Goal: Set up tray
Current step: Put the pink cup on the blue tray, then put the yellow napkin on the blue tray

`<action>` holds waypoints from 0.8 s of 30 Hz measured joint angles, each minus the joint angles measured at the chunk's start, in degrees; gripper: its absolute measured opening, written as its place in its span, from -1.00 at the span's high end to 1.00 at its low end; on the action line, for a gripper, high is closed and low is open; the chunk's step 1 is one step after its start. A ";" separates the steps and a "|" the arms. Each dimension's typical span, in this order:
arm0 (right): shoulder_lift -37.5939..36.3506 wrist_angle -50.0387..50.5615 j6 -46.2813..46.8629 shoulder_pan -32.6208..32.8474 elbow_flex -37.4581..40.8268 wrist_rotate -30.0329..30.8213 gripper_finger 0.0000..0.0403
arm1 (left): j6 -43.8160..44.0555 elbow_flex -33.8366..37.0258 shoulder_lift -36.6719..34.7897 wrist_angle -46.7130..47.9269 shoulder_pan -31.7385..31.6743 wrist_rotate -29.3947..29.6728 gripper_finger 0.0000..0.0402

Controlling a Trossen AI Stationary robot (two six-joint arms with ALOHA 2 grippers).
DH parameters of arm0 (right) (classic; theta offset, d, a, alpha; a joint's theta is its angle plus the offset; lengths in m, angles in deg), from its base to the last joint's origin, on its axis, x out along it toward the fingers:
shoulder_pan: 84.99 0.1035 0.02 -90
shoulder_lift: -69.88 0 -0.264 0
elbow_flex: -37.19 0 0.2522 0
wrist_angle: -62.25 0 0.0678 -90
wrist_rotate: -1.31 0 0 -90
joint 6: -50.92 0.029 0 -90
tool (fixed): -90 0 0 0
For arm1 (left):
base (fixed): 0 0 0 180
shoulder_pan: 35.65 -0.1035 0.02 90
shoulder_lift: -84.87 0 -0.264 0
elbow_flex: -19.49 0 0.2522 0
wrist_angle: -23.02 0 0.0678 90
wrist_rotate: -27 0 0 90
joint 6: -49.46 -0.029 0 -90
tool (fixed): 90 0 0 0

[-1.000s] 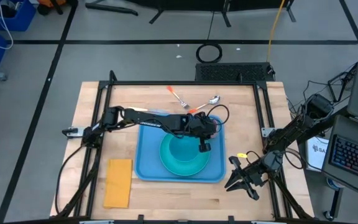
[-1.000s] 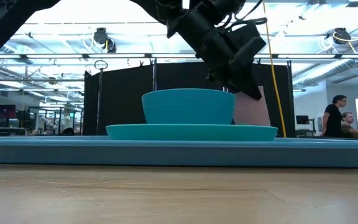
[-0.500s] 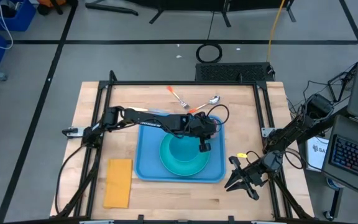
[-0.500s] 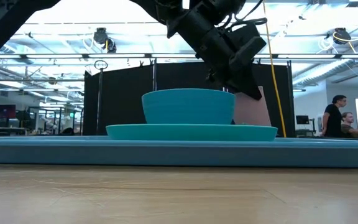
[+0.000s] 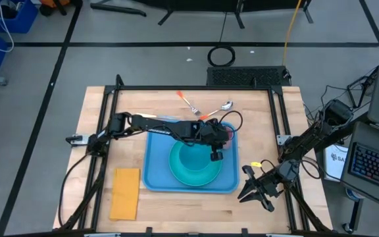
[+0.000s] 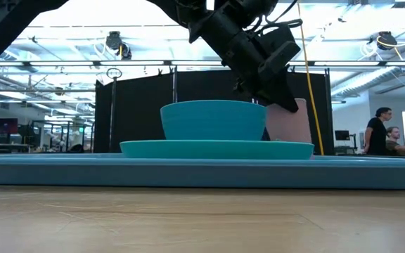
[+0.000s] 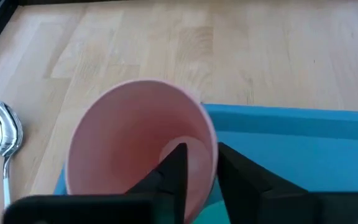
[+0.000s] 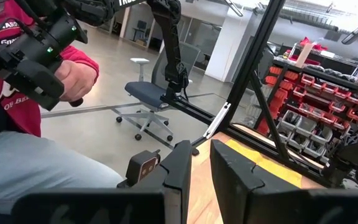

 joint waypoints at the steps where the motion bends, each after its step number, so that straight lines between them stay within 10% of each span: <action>1: 0.00 0.00 0.00 0.00 0.00 -0.02 0.75 | 0.00 0.00 -0.01 -0.04 0.02 0.01 0.49; 24: 0.02 0.79 0.24 0.02 0.00 0.00 0.75 | -1.33 0.00 -0.06 -3.21 1.45 0.39 0.27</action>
